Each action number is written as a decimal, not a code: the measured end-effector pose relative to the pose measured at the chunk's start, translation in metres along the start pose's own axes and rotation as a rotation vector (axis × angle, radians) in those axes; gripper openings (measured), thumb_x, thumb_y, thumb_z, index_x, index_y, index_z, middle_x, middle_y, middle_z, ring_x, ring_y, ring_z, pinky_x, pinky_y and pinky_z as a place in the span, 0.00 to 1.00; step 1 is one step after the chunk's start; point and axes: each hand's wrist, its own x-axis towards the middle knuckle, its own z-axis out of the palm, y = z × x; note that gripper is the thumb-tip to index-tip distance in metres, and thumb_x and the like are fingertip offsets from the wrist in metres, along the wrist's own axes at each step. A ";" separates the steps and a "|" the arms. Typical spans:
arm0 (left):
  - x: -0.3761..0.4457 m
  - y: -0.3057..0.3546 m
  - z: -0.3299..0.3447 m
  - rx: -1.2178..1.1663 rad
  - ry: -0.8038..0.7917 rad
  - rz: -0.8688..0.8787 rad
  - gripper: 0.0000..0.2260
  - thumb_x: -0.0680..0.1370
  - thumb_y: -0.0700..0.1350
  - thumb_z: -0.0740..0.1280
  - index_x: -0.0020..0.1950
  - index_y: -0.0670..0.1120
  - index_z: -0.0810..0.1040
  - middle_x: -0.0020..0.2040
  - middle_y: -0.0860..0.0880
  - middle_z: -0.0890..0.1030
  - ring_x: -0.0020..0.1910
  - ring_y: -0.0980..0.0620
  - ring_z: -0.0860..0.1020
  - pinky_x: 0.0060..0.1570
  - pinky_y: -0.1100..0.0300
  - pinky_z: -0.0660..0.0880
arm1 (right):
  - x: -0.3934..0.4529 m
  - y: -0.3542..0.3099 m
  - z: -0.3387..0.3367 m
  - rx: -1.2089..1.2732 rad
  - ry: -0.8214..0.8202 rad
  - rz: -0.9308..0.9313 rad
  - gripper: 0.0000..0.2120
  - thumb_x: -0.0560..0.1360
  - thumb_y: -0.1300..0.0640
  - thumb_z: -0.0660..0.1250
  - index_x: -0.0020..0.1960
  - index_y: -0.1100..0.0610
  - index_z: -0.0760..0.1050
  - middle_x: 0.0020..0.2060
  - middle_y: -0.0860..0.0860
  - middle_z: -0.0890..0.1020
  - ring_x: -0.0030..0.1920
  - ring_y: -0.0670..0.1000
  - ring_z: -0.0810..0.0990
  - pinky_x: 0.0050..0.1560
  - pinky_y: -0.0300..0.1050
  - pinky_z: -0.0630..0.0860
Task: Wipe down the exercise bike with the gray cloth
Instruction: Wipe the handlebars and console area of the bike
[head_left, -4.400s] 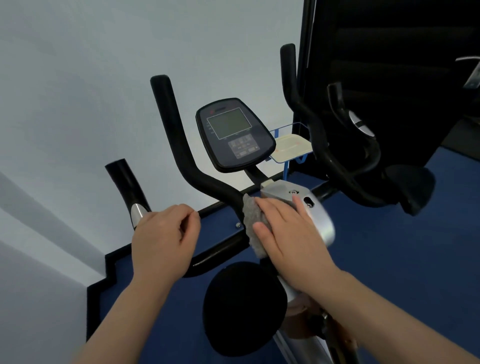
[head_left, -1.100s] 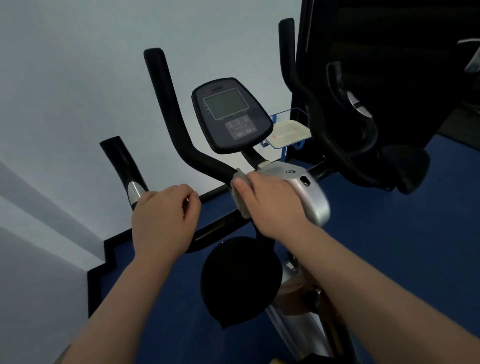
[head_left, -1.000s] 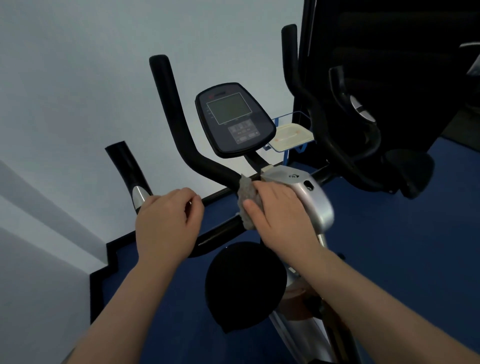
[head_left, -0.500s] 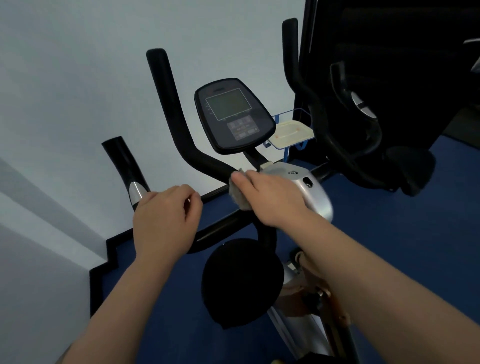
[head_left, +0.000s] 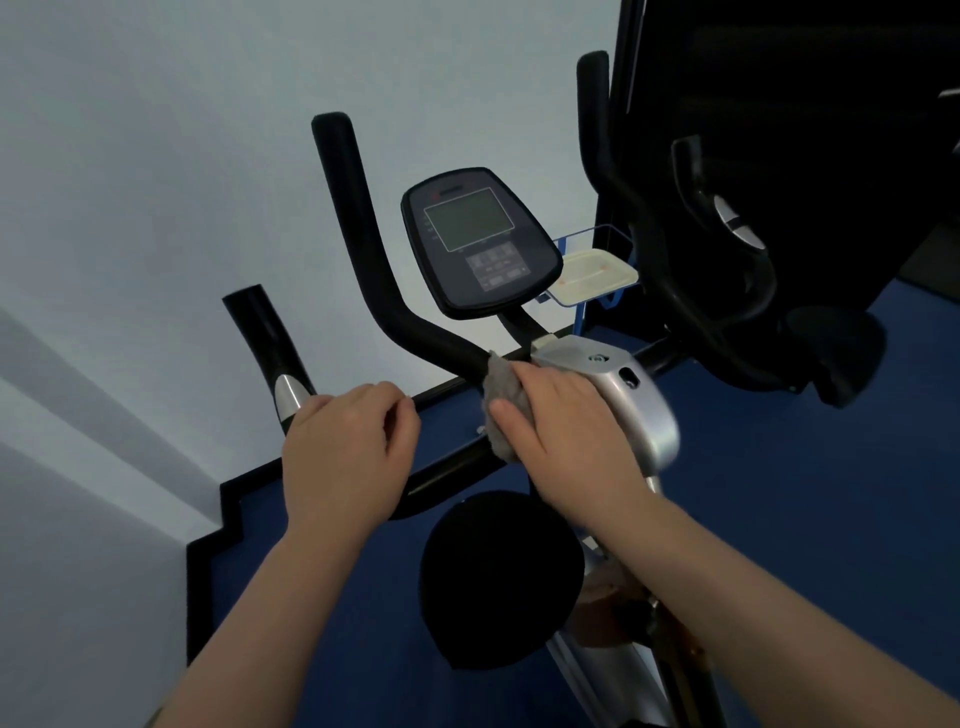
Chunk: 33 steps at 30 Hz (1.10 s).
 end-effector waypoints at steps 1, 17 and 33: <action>0.000 0.001 0.000 -0.008 0.002 0.000 0.12 0.77 0.46 0.60 0.34 0.47 0.76 0.26 0.54 0.73 0.26 0.49 0.71 0.40 0.60 0.63 | -0.009 0.002 0.000 0.017 0.017 -0.008 0.20 0.81 0.45 0.56 0.68 0.55 0.70 0.60 0.51 0.77 0.61 0.52 0.72 0.64 0.43 0.63; 0.001 -0.001 0.000 -0.041 0.022 -0.009 0.12 0.77 0.45 0.61 0.35 0.46 0.76 0.26 0.53 0.73 0.27 0.48 0.71 0.34 0.62 0.60 | 0.031 -0.006 -0.004 -0.092 -0.183 0.090 0.22 0.81 0.39 0.50 0.52 0.55 0.72 0.47 0.52 0.80 0.49 0.55 0.77 0.48 0.49 0.68; 0.000 0.001 -0.001 0.008 0.005 0.014 0.11 0.77 0.43 0.63 0.34 0.46 0.75 0.26 0.53 0.72 0.25 0.50 0.70 0.37 0.60 0.62 | -0.007 0.007 -0.004 0.054 0.004 -0.070 0.17 0.80 0.44 0.57 0.60 0.54 0.73 0.52 0.49 0.78 0.54 0.51 0.73 0.57 0.46 0.67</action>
